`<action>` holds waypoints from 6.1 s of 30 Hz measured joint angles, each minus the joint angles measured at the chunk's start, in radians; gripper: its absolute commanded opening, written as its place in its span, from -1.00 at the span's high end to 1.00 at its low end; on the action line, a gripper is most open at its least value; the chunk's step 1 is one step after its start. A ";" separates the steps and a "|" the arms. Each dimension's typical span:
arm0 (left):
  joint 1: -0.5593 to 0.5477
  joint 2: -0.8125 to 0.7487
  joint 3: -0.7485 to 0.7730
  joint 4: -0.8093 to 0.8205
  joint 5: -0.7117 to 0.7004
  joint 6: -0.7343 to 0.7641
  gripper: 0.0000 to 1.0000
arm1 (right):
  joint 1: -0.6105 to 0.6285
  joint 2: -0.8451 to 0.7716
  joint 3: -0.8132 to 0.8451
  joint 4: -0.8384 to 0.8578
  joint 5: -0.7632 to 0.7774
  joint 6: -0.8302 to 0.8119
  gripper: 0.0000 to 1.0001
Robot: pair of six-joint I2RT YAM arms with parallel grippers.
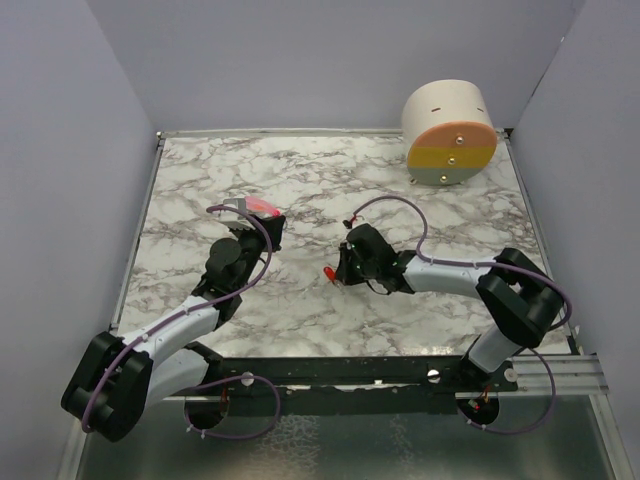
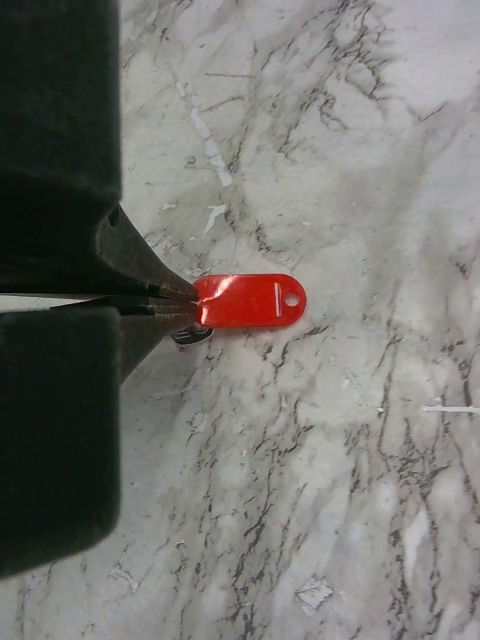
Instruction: Put the keys on the keyring
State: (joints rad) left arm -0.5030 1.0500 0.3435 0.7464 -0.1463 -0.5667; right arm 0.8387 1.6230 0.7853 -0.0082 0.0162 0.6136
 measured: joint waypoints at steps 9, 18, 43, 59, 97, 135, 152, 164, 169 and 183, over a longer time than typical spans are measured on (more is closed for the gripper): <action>0.000 0.000 0.000 0.000 0.000 -0.001 1.00 | 0.000 -0.039 0.033 -0.009 0.061 -0.034 0.99; 0.000 0.000 0.000 0.000 0.020 -0.004 1.00 | 0.000 -0.137 0.036 0.000 0.129 -0.094 0.99; 0.002 0.134 0.055 0.004 0.211 0.001 1.00 | 0.000 -0.172 -0.051 0.196 0.249 -0.244 0.99; 0.002 0.167 0.072 0.037 0.251 -0.024 1.00 | 0.000 -0.234 -0.103 0.375 0.130 -0.259 0.99; -0.082 0.161 0.009 0.285 0.155 -0.134 1.00 | 0.000 -0.299 -0.111 0.524 -0.010 -0.069 0.99; -0.127 0.251 0.006 0.391 0.153 -0.139 1.00 | 0.000 -0.283 -0.117 0.550 -0.022 -0.023 0.99; -0.136 0.254 0.006 0.397 0.153 -0.138 1.00 | 0.000 -0.274 -0.113 0.554 -0.023 -0.016 0.99; -0.141 0.254 0.006 0.397 0.153 -0.138 1.00 | 0.000 -0.274 -0.111 0.554 -0.022 -0.016 0.99; -0.141 0.254 0.006 0.397 0.153 -0.138 1.00 | 0.000 -0.274 -0.111 0.554 -0.021 -0.016 0.99; -0.147 0.254 0.006 0.397 0.153 -0.134 1.00 | 0.000 -0.274 -0.105 0.535 0.016 -0.016 0.99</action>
State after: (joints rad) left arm -0.6502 1.3037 0.3500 1.1435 0.0067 -0.7010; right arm 0.8387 1.3491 0.6804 0.5270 0.0319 0.5976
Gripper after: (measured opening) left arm 0.060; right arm 0.011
